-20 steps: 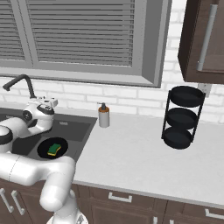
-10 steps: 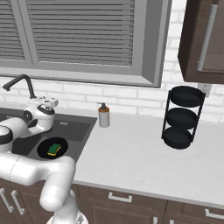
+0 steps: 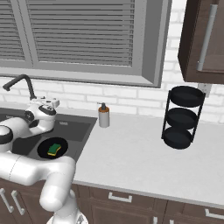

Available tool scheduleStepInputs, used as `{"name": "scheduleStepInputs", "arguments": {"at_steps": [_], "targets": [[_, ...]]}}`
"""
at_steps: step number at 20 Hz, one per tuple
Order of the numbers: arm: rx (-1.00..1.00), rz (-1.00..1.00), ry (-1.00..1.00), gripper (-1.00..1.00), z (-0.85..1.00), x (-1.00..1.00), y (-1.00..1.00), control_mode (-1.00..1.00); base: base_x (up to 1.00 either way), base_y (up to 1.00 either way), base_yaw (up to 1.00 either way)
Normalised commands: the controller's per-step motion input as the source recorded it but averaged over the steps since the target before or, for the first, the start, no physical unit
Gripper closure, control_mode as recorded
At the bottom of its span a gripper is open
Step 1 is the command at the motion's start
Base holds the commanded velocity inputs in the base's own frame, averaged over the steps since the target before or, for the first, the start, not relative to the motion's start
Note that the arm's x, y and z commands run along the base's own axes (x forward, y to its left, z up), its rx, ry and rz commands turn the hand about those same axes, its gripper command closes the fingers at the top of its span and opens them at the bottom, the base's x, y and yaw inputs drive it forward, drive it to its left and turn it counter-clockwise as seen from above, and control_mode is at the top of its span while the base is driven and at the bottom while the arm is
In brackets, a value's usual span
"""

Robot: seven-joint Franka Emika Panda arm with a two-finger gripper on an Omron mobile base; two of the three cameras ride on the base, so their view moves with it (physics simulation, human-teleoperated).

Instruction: Pick the pan and sponge and place them into the sink. Then turn on the water.

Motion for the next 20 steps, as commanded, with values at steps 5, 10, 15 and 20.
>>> {"name": "scheduleStepInputs", "arguments": {"at_steps": [5, 10, 15, 20], "targets": [[0.00, 0.00, 0.00, -1.00, 0.00, 0.03, 0.00, -1.00, 0.00, 0.00, 0.00], [0.00, 0.00, 0.00, -1.00, 0.00, 0.11, 0.00, -1.00, 0.00, 0.00, 0.00], [0.00, 0.00, 0.00, -1.00, 0.00, 0.09, 0.00, -1.00, 0.00, 0.00, 0.00], [0.00, 0.00, 0.00, -1.00, 0.00, 0.01, 0.00, -1.00, 0.00, 0.00, 0.00]]}}
